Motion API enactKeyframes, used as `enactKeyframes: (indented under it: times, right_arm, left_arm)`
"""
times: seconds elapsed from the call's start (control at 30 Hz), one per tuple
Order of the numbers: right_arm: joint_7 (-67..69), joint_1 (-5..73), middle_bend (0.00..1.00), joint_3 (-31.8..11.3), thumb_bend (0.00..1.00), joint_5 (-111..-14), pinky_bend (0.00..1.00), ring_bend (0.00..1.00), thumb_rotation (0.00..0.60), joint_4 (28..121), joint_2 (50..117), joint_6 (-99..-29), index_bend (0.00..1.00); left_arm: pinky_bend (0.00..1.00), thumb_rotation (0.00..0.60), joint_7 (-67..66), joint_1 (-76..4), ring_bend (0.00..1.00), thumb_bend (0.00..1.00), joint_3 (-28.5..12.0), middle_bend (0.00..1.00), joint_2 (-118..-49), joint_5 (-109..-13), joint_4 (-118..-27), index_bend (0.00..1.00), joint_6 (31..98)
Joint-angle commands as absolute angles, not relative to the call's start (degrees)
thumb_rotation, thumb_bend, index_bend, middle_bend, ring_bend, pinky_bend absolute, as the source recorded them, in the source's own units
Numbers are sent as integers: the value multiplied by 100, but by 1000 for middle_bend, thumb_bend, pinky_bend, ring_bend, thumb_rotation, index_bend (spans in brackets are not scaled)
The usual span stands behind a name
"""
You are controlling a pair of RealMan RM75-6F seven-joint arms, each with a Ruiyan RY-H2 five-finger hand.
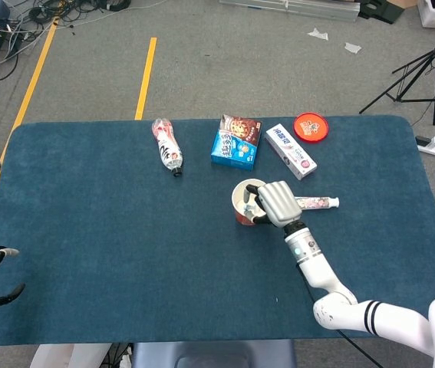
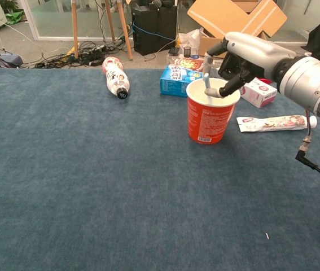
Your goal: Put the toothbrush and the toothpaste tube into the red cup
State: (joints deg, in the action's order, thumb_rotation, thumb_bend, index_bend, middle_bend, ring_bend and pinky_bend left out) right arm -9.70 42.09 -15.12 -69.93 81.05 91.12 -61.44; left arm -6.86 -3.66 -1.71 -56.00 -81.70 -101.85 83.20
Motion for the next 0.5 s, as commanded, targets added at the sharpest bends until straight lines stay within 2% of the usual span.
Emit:
enactKeyframes:
  times: [0.03,0.27,0.4,0.5]
  right_arm:
    - [-953,4211,1000,-1513,123,-7023,1000,1000,600,8127,9105,-6159,490]
    - [-1014,4094,1000,-1429,46,-7252,1000,1000,600,8387,8872,-6366,376]
    - [-1177,3935,1000,-1386,38,-7446,1000,984,600,8737,8558,-6655,351]
    - [-1526,3809,1000,-1367,37,-7436,1000,933,600,9110,8190,-6784,348]
  left_arm:
    - [275,600,-686,-365,212,172,-173,315,-5601,-8165,-10184,315,8321]
    - [275,600,-678,-362,211,171,-176,315,-5595,-8157,-10180,315,8327]
    - [275,600,-705,-360,211,171,-173,315,-5604,-8160,-10180,315,8333]
    - [275,600,-737,-361,212,171,-174,315,-5622,-8156,-10175,316,8336]
